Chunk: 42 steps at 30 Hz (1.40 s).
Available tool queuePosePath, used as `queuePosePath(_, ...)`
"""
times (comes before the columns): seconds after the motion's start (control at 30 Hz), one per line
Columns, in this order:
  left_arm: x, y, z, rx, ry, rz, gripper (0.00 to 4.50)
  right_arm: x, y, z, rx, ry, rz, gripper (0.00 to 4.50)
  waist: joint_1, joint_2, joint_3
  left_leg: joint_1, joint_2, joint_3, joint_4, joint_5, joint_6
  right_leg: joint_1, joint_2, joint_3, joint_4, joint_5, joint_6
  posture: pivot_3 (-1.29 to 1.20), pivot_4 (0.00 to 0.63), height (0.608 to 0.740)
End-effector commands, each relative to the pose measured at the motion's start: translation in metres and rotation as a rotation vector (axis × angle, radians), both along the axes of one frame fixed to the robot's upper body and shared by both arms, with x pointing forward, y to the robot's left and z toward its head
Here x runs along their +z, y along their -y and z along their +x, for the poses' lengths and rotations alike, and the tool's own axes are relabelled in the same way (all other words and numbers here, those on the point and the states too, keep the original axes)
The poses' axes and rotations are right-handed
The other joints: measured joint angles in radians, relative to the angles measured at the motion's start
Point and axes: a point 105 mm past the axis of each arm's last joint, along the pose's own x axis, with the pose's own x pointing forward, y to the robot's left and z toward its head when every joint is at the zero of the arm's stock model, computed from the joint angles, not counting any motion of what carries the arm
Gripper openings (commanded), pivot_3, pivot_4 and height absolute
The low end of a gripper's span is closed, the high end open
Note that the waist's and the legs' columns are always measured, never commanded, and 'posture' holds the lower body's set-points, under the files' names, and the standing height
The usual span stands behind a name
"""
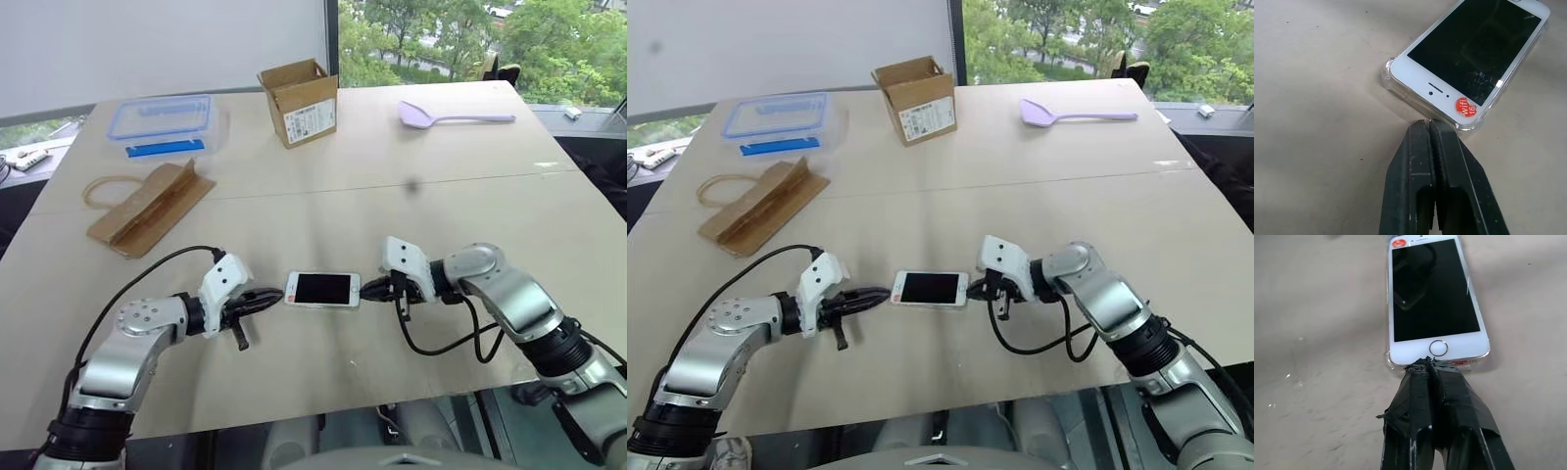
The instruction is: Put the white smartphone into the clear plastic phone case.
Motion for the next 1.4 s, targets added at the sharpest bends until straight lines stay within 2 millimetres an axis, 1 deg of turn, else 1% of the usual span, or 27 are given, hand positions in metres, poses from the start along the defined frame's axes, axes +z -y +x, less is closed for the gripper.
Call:
queuePosePath(0.03, 0.006, 0.023, -0.006, -0.048, 0.012, -0.065, 0.1, 0.005, -0.011, 0.01, 0.016, 0.057, 0.014, 0.0, -0.001, 0.0, 0.0, 0.0, 0.0, 0.0, 0.0, 0.0, 0.0, 0.0, 0.0, 0.0, 0.0, 0.0, 0.0, 0.0, 0.15, 0.74)
queuePosePath(0.2, 0.013, 0.039, -0.006, -0.005, -0.003, -0.149, 0.1, 0.011, -0.001, 0.03, 0.019, 0.104, -0.024, 0.0, 0.009, 0.0, 0.0, 0.0, 0.0, 0.0, 0.001, 0.0, 0.0, 0.001, 0.0, 0.0, 0.0, 0.0, 0.0, 0.0, 0.15, 0.74)
queuePosePath(0.3, 0.016, 0.045, -0.006, 0.014, -0.01, -0.178, 0.1, 0.011, 0.003, 0.032, 0.046, 0.099, -0.047, 0.0, 0.018, -0.002, 0.002, -0.001, -0.002, -0.001, 0.001, 0.0, 0.0, 0.001, -0.001, 0.0, 0.0, 0.0, 0.0, 0.0, 0.15, 0.74)
queuePosePath(0.37, 0.015, 0.047, -0.007, 0.015, -0.014, -0.176, 0.1, 0.009, 0.003, 0.029, 0.065, 0.089, -0.056, 0.0, 0.022, -0.002, 0.003, -0.003, -0.002, -0.001, 0.001, 0.0, 0.0, 0.0, -0.001, 0.0, 0.0, 0.001, -0.001, 0.0, 0.15, 0.74)
queuePosePath(0.43, 0.013, 0.044, -0.008, 0.022, -0.016, -0.163, 0.1, 0.01, 0.001, 0.027, 0.064, 0.088, -0.039, 0.0, 0.023, -0.002, 0.004, -0.003, -0.002, -0.001, 0.0, 0.0, 0.0, -0.001, -0.001, 0.0, 0.0, 0.002, -0.003, 0.0, 0.15, 0.74)
queuePosePath(0.53, 0.013, 0.029, -0.005, 0.049, -0.008, -0.131, 0.1, 0.024, 0.002, 0.024, 0.028, 0.099, 0.026, 0.0, 0.022, -0.002, 0.006, -0.003, -0.002, -0.001, 0.0, 0.0, 0.0, -0.001, 0.0, 0.0, 0.0, 0.001, -0.002, 0.0, 0.15, 0.74)
queuePosePath(0.6, 0.017, 0.022, -0.004, 0.045, 0.005, -0.122, 0.1, 0.035, 0.01, 0.024, -0.022, 0.124, 0.052, 0.0, 0.023, -0.001, 0.007, -0.003, -0.002, -0.001, 0.0, 0.0, 0.0, -0.001, 0.0, 0.0, 0.0, -0.001, 0.0, 0.0, 0.15, 0.74)
queuePosePath(0.7, 0.029, 0.021, -0.003, 0.006, 0.032, -0.153, 0.1, 0.043, 0.028, 0.013, -0.075, 0.127, 0.066, 0.0, 0.032, -0.002, 0.01, -0.004, -0.002, -0.002, 0.0, 0.0, 0.0, -0.001, -0.001, -0.001, 0.0, -0.001, 0.0, 0.0, 0.15, 0.74)
queuePosePath(0.77, 0.034, 0.024, -0.005, -0.025, 0.027, -0.184, 0.1, 0.042, 0.035, 0.005, -0.099, 0.113, 0.069, 0.0, 0.032, -0.002, 0.011, -0.005, -0.003, -0.002, 0.0, 0.0, 0.0, -0.001, -0.002, -0.002, -0.001, -0.001, 0.0, 0.0, 0.15, 0.74)
queuePosePath(0.83, 0.04, 0.034, -0.007, -0.101, 0.017, -0.208, 0.1, 0.034, 0.043, -0.006, -0.138, 0.089, 0.081, 0.0, 0.034, -0.002, 0.011, -0.006, -0.003, -0.003, 0.0, 0.0, 0.0, -0.001, -0.003, -0.002, -0.002, -0.001, 0.0, 0.0, 0.15, 0.74)
queuePosePath(0.9, 0.041, 0.044, -0.006, -0.157, 0.015, -0.214, 0.1, 0.031, 0.045, -0.015, -0.172, 0.068, 0.105, 0.0, 0.032, -0.002, 0.011, -0.008, -0.003, -0.004, 0.0, 0.0, 0.0, -0.003, -0.003, -0.003, -0.003, -0.001, 0.0, 0.0, 0.15, 0.74)
queuePosePath(0.97, 0.042, 0.05, -0.003, -0.179, 0.011, -0.224, 0.1, 0.03, 0.045, -0.019, -0.193, 0.067, 0.12, 0.0, 0.025, -0.002, 0.011, -0.01, -0.004, -0.004, 0.001, 0.0, 0.0, -0.004, -0.002, -0.003, -0.002, -0.001, 0.001, 0.0, 0.15, 0.74)
queuePosePath(1.07, 0.034, 0.064, 0.001, -0.246, 0.003, -0.196, 0.1, 0.025, 0.041, -0.021, -0.228, 0.085, 0.139, 0.0, 0.023, -0.002, 0.011, -0.01, -0.004, -0.004, 0.002, 0.0, 0.0, -0.004, -0.002, -0.002, -0.002, -0.001, 0.001, 0.0, 0.15, 0.74)
queuePosePath(1.17, 0.024, 0.075, 0.011, -0.273, -0.004, -0.167, 0.1, 0.022, 0.032, -0.021, -0.236, 0.08, 0.166, 0.0, 0.027, -0.002, 0.011, -0.01, -0.004, -0.005, 0.003, 0.0, 0.0, -0.004, -0.001, -0.003, -0.001, -0.001, 0.001, 0.0, 0.15, 0.74)
queuePosePath(1.3, 0.016, 0.081, 0.018, -0.289, -0.004, -0.136, 0.1, 0.014, 0.025, -0.017, -0.235, 0.076, 0.161, 0.0, 0.025, -0.002, 0.011, -0.012, -0.004, -0.006, 0.005, 0.0, 0.0, -0.004, -0.001, -0.003, -0.001, 0.0, 0.001, 0.0, 0.15, 0.74)
queuePosePath(1.4, 0.015, 0.082, 0.02, -0.297, -0.003, -0.123, 0.1, 0.002, 0.023, -0.015, -0.227, 0.049, 0.111, 0.0, 0.026, -0.002, 0.011, -0.013, -0.004, -0.006, 0.006, 0.0, 0.0, -0.005, -0.001, -0.004, -0.001, 0.0, 0.001, 0.0, 0.15, 0.74)
